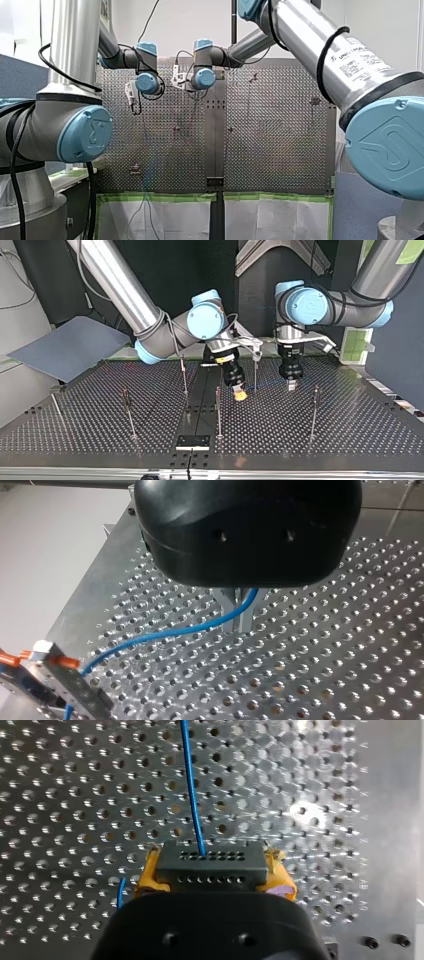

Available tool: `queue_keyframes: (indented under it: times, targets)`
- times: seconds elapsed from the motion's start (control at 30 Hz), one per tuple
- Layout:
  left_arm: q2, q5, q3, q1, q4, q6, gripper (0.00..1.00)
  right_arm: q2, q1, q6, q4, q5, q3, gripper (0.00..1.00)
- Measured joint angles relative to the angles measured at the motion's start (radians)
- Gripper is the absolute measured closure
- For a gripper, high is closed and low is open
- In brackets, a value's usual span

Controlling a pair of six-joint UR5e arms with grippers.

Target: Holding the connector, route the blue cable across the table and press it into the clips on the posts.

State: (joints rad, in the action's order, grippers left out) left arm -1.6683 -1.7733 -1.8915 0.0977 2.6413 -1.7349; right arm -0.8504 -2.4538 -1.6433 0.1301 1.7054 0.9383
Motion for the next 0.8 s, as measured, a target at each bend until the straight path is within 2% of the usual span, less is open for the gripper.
queue_keyframes:
  times: [0.23, 0.43, 0.6, 0.8]
  targets:
    - [0.001, -0.021, -0.074, -0.011, -0.070, -0.006, 0.98, 0.004, -0.002, -0.004, -0.004, 0.000, 0.006, 0.98]
    - [-0.016, -0.033, -0.136, -0.015, -0.092, -0.004, 0.98, 0.005, -0.005, -0.004, -0.014, 0.000, 0.025, 0.98]
    - [-0.059, -0.030, -0.177, -0.017, -0.111, 0.002, 0.98, 0.005, -0.008, -0.005, -0.016, -0.002, 0.060, 0.98]
    - [-0.083, -0.010, -0.188, -0.021, -0.161, -0.003, 0.98, 0.005, -0.010, 0.000, -0.015, -0.006, 0.117, 0.98]
